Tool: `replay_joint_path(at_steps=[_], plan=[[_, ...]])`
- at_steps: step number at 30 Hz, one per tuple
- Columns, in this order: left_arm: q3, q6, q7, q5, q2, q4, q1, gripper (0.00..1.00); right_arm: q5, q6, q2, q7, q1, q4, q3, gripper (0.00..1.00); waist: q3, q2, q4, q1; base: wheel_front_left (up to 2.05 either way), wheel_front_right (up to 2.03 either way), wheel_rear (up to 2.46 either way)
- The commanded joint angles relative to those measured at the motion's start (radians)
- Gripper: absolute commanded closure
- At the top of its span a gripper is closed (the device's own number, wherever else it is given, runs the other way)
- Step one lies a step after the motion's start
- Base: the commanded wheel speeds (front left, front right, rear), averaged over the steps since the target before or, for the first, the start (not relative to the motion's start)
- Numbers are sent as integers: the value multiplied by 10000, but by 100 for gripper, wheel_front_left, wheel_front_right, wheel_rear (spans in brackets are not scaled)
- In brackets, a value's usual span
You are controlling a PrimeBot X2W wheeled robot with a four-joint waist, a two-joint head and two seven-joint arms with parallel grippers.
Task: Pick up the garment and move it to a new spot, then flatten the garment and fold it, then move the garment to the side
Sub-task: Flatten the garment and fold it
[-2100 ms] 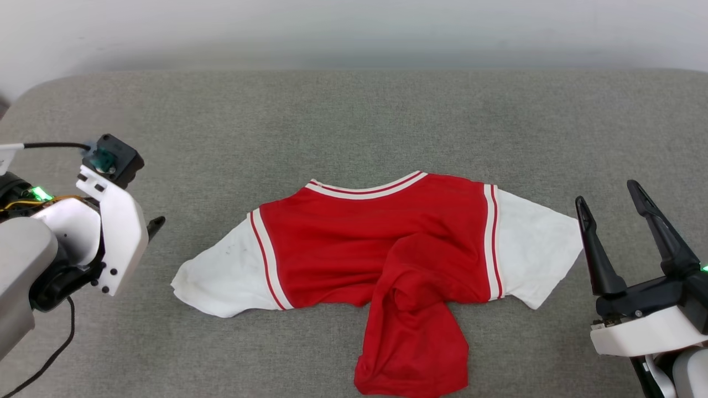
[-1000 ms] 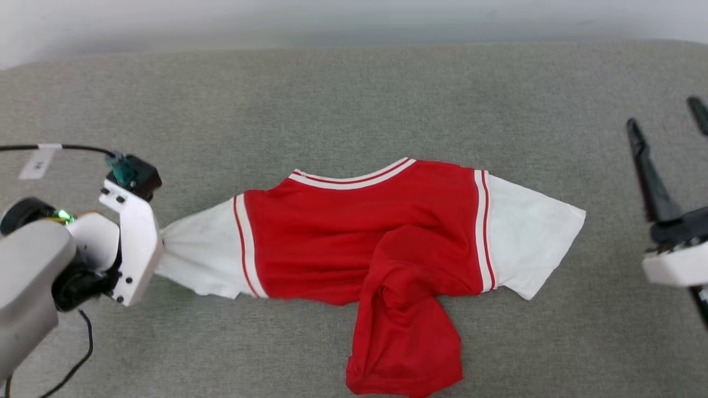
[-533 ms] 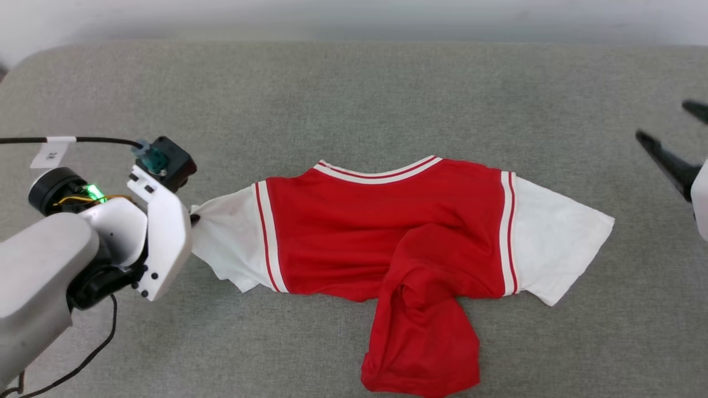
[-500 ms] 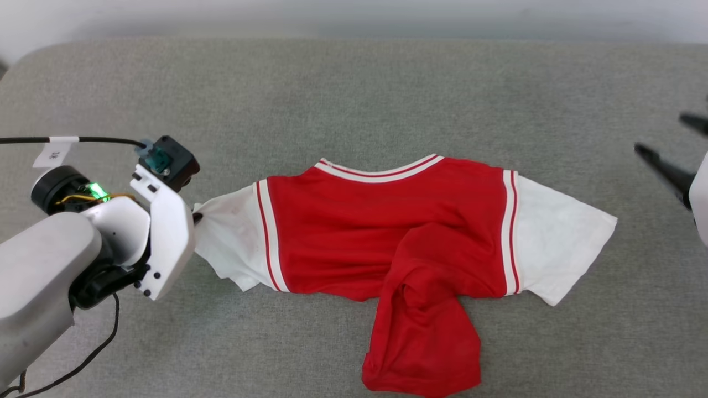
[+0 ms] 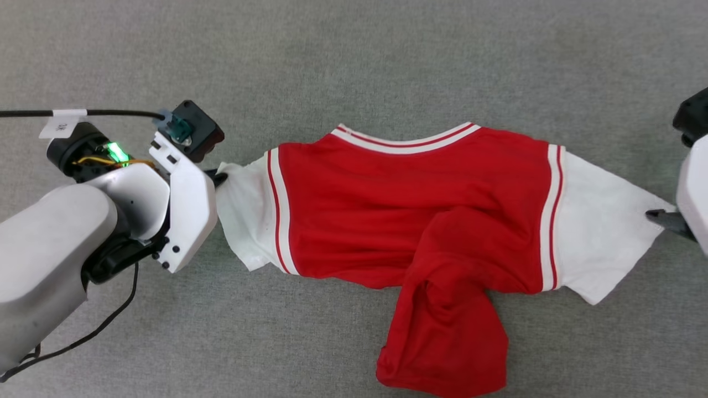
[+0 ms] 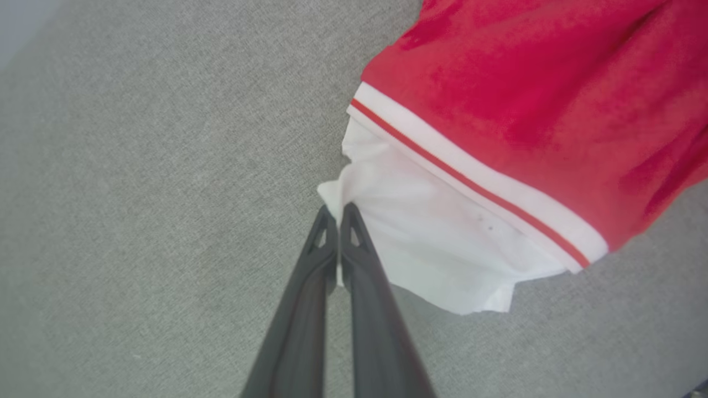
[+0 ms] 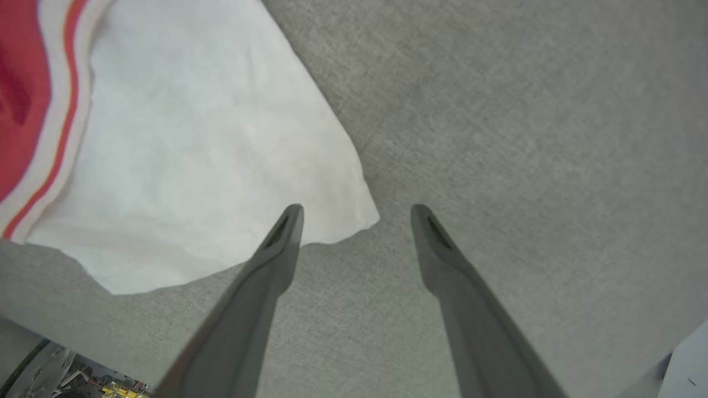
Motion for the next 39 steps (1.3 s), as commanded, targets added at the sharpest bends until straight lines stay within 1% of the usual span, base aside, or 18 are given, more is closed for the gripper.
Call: replay_joint_path(at_steps=[1, 4, 8, 9, 10, 14, 17, 20, 24, 30, 33, 36, 39], plan=[[64, 54, -53, 53, -28, -34, -133, 100, 11, -11, 189, -24, -92, 198, 52, 0, 289, 0, 103, -1, 0, 0, 0], [86, 42, -98, 89, -84, -19, -235, 100, 26, -11, 532, -157, 142, 602, 281, 0, 510, 0, 147, -1, 0, 0, 0], [98, -17, -190, 69, -129, 136, -252, 100, 47, -9, 877, -403, 430, 1042, 944, 0, 619, 0, 145, -1, 0, 0, 0], [88, -44, -219, 31, -142, 179, -207, 100, 96, -9, 969, -581, 385, 1113, 988, 42, 599, 0, 128, -1, 0, 0, 0], [75, -59, -249, 0, -140, 244, -151, 100, 129, -9, 1057, -746, 273, 1135, 1046, 100, 543, 0, 91, -1, 0, 0, 0], [91, -85, -482, -59, -168, 515, 29, 100, 74, -9, 886, -1457, -364, 1197, 1149, 100, 107, 0, -37, -1, 0, 0, 0], [162, -154, -743, -46, -156, 585, 36, 100, -90, -11, 597, -2422, -906, 1159, 1189, 100, -339, 0, -123, -1, 0, 0, 0], [279, -175, -1033, 46, -84, 601, -101, 100, -52, -9, 503, -3408, -1106, 1069, 1288, 100, -821, 0, -210, -1, 0, 0, 0], [472, -206, -1417, 157, 27, 472, -322, 100, -252, -11, 119, -4426, -1456, 968, 1344, 100, -1351, 0, -304, -1, 0, 0, 0], [781, -251, -1811, 515, 100, 322, -931, 100, -363, -12, -249, -5751, -1895, 800, 1033, 100, -1747, 0, -345, -1, 0, 0, 0], [977, -262, -1996, 711, -30, 234, -1396, 100, -488, -11, -241, -6193, -2209, 767, 745, 100, -1751, 0, -377, -1, 0, 0, 0], [1241, -290, -2187, 881, -266, 264, -2026, 100, -745, -12, -170, -6332, -2691, 715, 491, 100, -1613, 0, -384, -1, 0, 0, 0], [1462, -242, -2368, 1111, -610, 661, -2666, 100, -949, -12, 167, -6343, -3261, 799, 231, 100, -1422, 0, -397, -1, 0, 0, 0]])
